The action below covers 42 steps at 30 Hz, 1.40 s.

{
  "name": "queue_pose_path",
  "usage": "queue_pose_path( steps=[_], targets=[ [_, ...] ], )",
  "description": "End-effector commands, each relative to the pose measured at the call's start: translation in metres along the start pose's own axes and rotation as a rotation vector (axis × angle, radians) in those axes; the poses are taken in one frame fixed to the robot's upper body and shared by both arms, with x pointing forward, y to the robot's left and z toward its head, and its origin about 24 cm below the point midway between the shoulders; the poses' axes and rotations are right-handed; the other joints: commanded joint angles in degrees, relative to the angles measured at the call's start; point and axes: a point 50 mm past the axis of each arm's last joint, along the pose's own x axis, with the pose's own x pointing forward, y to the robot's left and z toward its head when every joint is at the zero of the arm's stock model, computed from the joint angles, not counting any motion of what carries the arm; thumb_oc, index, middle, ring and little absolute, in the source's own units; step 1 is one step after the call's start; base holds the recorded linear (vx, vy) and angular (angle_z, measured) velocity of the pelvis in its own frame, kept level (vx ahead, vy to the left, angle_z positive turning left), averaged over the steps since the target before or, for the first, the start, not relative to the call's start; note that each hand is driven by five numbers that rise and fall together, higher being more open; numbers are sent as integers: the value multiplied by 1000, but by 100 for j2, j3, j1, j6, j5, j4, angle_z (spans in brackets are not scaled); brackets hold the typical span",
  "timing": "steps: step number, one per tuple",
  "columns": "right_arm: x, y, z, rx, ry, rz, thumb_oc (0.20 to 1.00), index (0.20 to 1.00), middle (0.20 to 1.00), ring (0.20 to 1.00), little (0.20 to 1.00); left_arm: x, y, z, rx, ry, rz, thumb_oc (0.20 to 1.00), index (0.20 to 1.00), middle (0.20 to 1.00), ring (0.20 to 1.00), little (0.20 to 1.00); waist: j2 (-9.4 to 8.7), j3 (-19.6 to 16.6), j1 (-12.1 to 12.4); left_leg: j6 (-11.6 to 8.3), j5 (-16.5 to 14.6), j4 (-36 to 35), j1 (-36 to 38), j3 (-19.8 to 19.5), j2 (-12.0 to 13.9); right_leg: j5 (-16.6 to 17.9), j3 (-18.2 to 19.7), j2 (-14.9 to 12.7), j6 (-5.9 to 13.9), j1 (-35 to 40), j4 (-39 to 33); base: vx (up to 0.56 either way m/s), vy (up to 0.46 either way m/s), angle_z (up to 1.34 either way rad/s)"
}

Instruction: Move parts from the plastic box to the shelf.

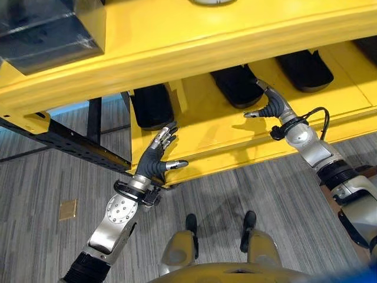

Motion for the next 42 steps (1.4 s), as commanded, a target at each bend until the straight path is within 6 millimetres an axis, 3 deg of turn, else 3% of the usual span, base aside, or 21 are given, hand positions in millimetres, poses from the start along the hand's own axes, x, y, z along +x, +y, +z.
queue_pose_path(
  steps=[1, 9, 21, 30, 42],
  targets=[
    [16, -33, 28, -107, -123, -110, 1000, 1000, 1000, 1000, 1000, 1, 5, 22, 29, -109, -2, 1000, 1000, 1000, 1000, 1000, -156, -40, -45, 206, 17, 483, -517, -3, -212, -304, 266, 8, 220, -42, 414, -125, 15, -1],
    [30, -79, 47, -327, -162, -208, 1000, 1000, 1000, 1000, 1000, 7, 5, 32, 50, -156, -12, 1000, 1000, 1000, 1000, 1000, -70, 335, -65, 213, -52, 899, -1051, 112, -217, -320, 410, -49, 203, -686, 828, -83, 12, -4],
    [30, -112, 67, -559, -233, -286, 1000, 1000, 1000, 1000, 1000, 9, 9, 42, 76, -211, 11, 1000, 1000, 1000, 1000, 1000, -86, 599, -88, 261, -142, 1182, -1439, 221, -209, -305, 566, -40, 169, -1200, 1129, -35, -3, -5],
    [41, -121, 85, -709, -259, -294, 1000, 1000, 1000, 1000, 1000, 8, 13, 48, 115, -236, 22, 1000, 1000, 1000, 1000, 1000, -133, 670, -16, 275, -150, 1281, -1689, 189, -235, -310, 558, -39, 148, -1438, 1222, 0, 0, 0],
    [55, -117, 86, -762, -209, -281, 1000, 1000, 1000, 1000, 1000, 7, 19, 50, 166, -241, 60, 1000, 1000, 1000, 1000, 1000, -162, 783, 115, 270, -155, 1339, -1876, 112, -269, -362, 475, -39, 126, -1570, 1319, 2, -3, 4]
  ],
)
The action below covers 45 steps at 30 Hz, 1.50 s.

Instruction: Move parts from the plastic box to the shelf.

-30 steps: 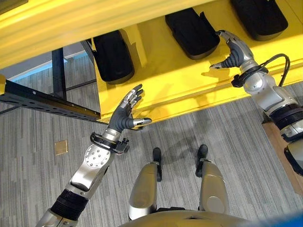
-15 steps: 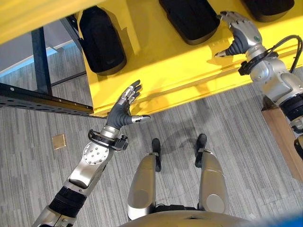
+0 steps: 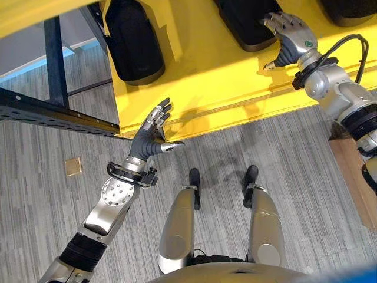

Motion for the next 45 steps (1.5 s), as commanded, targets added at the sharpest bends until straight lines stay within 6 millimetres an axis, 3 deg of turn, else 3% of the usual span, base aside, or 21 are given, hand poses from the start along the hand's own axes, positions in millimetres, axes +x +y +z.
queue_pose_path(
  steps=[1, 12, 17, 28, 45],
  targets=[
    [16, -36, 6, -78, -40, -102, 1000, 1000, 1000, 1000, 1000, -8, 7, 26, 56, -131, 28, 1000, 1000, 1000, 1000, 1000, -103, -216, 15, 199, 68, 61, -204, 66, -211, -347, 152, 128, 204, 29, 339, 6, -1, 6],
    [25, -26, 5, -105, 13, -53, 1000, 1000, 1000, 1000, 1000, -7, 7, 29, 49, -149, 35, 1000, 1000, 1000, 1000, 1000, -84, -100, 153, 203, 137, 33, -416, 4, -224, -297, 86, 124, 194, -168, 326, 3, 3, 4],
    [28, -27, 20, -109, -55, -52, 1000, 1000, 1000, 1000, 1000, -6, 9, 30, 58, -160, 45, 1000, 1000, 1000, 1000, 1000, -120, -82, 159, 211, 117, 63, -448, -14, -235, -302, 99, 136, 187, -193, 346, 0, 0, 0],
    [27, -15, 35, -104, -116, 7, 1000, 1000, 1000, 1000, 1000, -7, 10, 32, 73, -168, 46, 1000, 1000, 1000, 1000, 1000, -154, -84, 198, 211, 83, 112, -459, -32, -250, -318, 118, 135, 176, -187, 371, 0, 0, 0],
    [31, -28, 49, 31, -147, -63, 1000, 1000, 1000, 1000, 1000, -9, 14, 32, 91, -168, 65, 1000, 1000, 1000, 1000, 1000, -209, -109, 187, 214, 47, 140, -411, 2, -241, -310, 117, 128, 182, -137, 359, 0, 0, 0]
  ],
)
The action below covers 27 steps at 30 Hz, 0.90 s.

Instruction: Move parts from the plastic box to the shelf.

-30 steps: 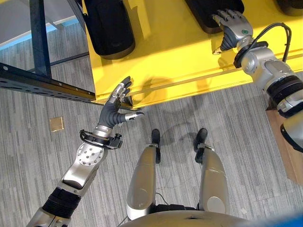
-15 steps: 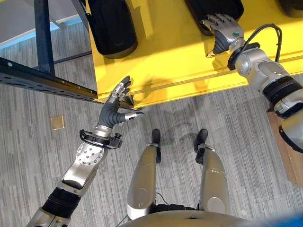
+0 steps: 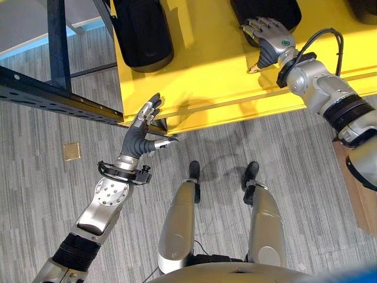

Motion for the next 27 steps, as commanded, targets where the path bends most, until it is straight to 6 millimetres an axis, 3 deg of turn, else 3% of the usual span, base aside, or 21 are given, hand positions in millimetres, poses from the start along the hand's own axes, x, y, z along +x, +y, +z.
queue_pose_path(
  steps=[1, 8, 18, 27],
  targets=[
    [11, -28, 10, 45, -39, -111, 1000, 1000, 1000, 1000, 1000, -8, 4, 26, 23, -133, -7, 1000, 1000, 1000, 1000, 1000, -116, -141, 6, 221, 28, -86, -23, 127, -196, -338, 200, 192, 218, 131, 227, 0, 0, 0],
    [10, -37, 7, 28, -40, -132, 1000, 1000, 1000, 1000, 1000, -9, 5, 26, 28, -127, -2, 1000, 1000, 1000, 1000, 1000, -139, -185, -10, 227, 21, -98, -12, 114, -197, -344, 217, 197, 221, 150, 217, 0, 0, 0],
    [8, -65, 4, 66, -54, -242, 1000, 1000, 1000, 1000, 1000, -8, 6, 25, 33, -121, -3, 1000, 1000, 1000, 1000, 1000, -198, -227, -76, 225, 13, -134, 49, 125, -183, -332, 231, 214, 221, 181, 197, 0, 0, 0],
    [-21, -93, 6, 233, -144, -432, 1000, 1000, 1000, 1000, 1000, -7, 6, 23, 37, -119, 11, 1000, 1000, 1000, 1000, 1000, -262, -271, -218, 227, -14, -118, 110, 134, -162, -358, 254, 234, 226, 248, 196, 0, 0, 0]
  ],
)
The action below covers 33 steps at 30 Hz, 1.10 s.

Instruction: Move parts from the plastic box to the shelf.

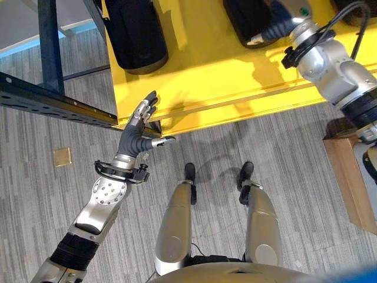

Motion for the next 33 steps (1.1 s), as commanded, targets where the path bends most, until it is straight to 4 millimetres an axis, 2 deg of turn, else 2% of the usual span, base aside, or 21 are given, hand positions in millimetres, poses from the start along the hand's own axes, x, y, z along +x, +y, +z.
queue_pose_path(
  steps=[1, 2, 4, 5, 8, 10, 11, 12, 14, 16, 17, 19, 20, 22, 23, 24, 27, 29, 33],
  targets=[
    [-5, -17, 8, 102, -56, -124, 1000, 1000, 1000, 1000, 1000, -7, 1, 21, 17, -111, 4, 1000, 1000, 1000, 1000, 1000, -109, -229, -22, 195, 13, -149, 96, 114, -158, -418, 244, 230, 187, 189, 288, 0, 0, 0],
    [-6, -17, 7, 102, -54, -124, 1000, 1000, 1000, 1000, 1000, -7, 1, 21, 18, -111, 2, 1000, 1000, 1000, 1000, 1000, -115, -234, -12, 194, 12, -147, 96, 111, -158, -419, 241, 229, 187, 192, 288, 0, 0, 0],
    [-24, -19, 11, 166, -82, -155, 1000, 1000, 1000, 1000, 1000, -7, 1, 22, 19, -117, 6, 1000, 1000, 1000, 1000, 1000, -136, -272, -94, 199, -18, -142, 148, 95, -146, -459, 233, 239, 188, 242, 317, 18, -13, -3],
    [-26, -19, 10, 167, -77, -156, 1000, 1000, 1000, 1000, 1000, -8, 0, 22, 21, -116, 1, 1000, 1000, 1000, 1000, 1000, -150, -280, -72, 199, -19, -143, 152, 93, -147, -462, 230, 238, 188, 246, 318, 0, 0, 0],
    [-83, -6, 16, 383, -73, -177, 1000, 1000, 1000, 1000, 1000, -9, -3, 24, -7, -123, 2, 1000, 1000, 1000, 1000, 1000, -246, -394, -204, 216, -137, 58, 274, 11, -136, -614, 194, 220, 181, 433, 521, 26, -26, -4],
    [-103, 3, 17, 491, -40, -165, 1000, 1000, 1000, 1000, 1000, -10, -3, 23, -18, -114, 1, 1000, 1000, 1000, 1000, 1000, -284, -415, -229, 218, -252, 234, 374, -30, -127, -752, 177, 200, 167, 558, 700, 34, -30, -1],
    [-104, 3, 17, 492, -38, -165, 1000, 1000, 1000, 1000, 1000, -10, -4, 23, -18, -113, -1, 1000, 1000, 1000, 1000, 1000, -285, -409, -217, 214, -290, 252, 395, -31, -124, -787, 179, 200, 173, 576, 722, 0, 0, 0],
    [-113, 7, 18, 551, -22, -163, 1000, 1000, 1000, 1000, 1000, -10, -5, 22, -29, -112, -8, 1000, 1000, 1000, 1000, 1000, -304, -410, -243, 219, -329, 346, 453, -43, -117, -834, 163, 178, 146, 650, 812, 50, -22, -2],
    [-143, 24, 26, 701, 36, -125, 1000, 1000, 1000, 1000, 1000, -14, -7, 15, -97, -70, -9, 1000, 1000, 1000, 1000, 1000, -361, -391, -294, 219, -565, 549, 859, -116, -87, -1051, 103, 168, 106, 1056, 1034, 80, -38, 2],
    [-150, 28, 28, 729, 49, -117, 1000, 1000, 1000, 1000, 1000, -16, -8, 15, -109, -62, -14, 1000, 1000, 1000, 1000, 1000, -375, -404, -285, 234, -565, 525, 978, -134, -62, -1037, 91, 189, 102, 1160, 1001, 47, -19, 3],
    [-166, 39, 35, 817, 87, -86, 1000, 1000, 1000, 1000, 1000, -20, -8, 13, -110, -49, -30, 1000, 1000, 1000, 1000, 1000, -403, -537, -299, 255, -680, 530, 1320, -117, -26, -1147, 66, 240, 104, 1508, 969, 81, -19, -15],
    [-179, 46, 36, 901, 140, -86, 1000, 1000, 1000, 1000, 1000, -24, -7, 8, -133, -19, -22, 1000, 1000, 1000, 1000, 1000, -429, -662, -338, 269, -752, 501, 1559, -110, -33, -1224, 46, 264, 109, 1743, 950, 98, -9, -15],
    [-191, 52, 36, 952, 189, -61, 1000, 1000, 1000, 1000, 1000, -29, -7, -1, -178, 30, -16, 1000, 1000, 1000, 1000, 1000, -429, -847, -398, 275, -796, 462, 1739, -119, -59, -1285, 32, 276, 107, 1912, 955, 99, 10, -4],
    [-207, 60, 36, 953, 253, -16, 1000, 1000, 1000, 1000, 1000, -38, -6, -10, -227, 86, -2, 1000, 1000, 1000, 1000, 1000, -433, -1126, -444, 264, -862, 398, 1993, -127, -49, -1367, -19, 280, 107, 2187, 904, 107, -7, 1],
    [-207, 60, 36, 953, 253, -16, 1000, 1000, 1000, 1000, 1000, -38, -6, -10, -227, 86, -2, 1000, 1000, 1000, 1000, 1000, -433, -1126, -444, 264, -862, 398, 1993, -127, -49, -1367, -19, 280, 107, 2187, 904, 142, -37, 4],
    [-224, 76, 39, 1032, 323, 54, 1000, 1000, 1000, 1000, 1000, -53, -4, -24, -258, 170, 23, 1000, 1000, 1000, 1000, 1000, -443, -1438, -486, 249, -858, 205, 2284, -117, -38, -1393, -76, 307, 124, 2463, 741, 144, -48, 6],
    [-243, 102, 47, 1137, 418, 161, 1000, 1000, 1000, 1000, 1000, -70, -7, -43, -343, 274, 51, 1000, 1000, 1000, 1000, 1000, -416, -1904, -546, 240, -694, -314, 2595, -71, 10, -1316, -120, 384, 135, 2760, 280, 118, -36, 5],
    [-253, 116, 52, 1186, 478, 198, 1000, 1000, 1000, 1000, 1000, -75, -9, -48, -362, 292, 74, 1000, 1000, 1000, 1000, 1000, -355, -2163, -578, 247, -520, -694, 2742, -47, 32, -1187, -64, 459, 168, 2875, -122, 67, -2, 2],
    [-262, 124, 55, 1215, 520, 226, 1000, 1000, 1000, 1000, 1000, -81, -13, -54, -404, 321, 98, 1000, 1000, 1000, 1000, 1000, -281, -2356, -618, 243, -294, -1189, 2947, -9, 28, -991, 28, 555, 186, 3013, -565, 29, 4, -5]
  ],
)
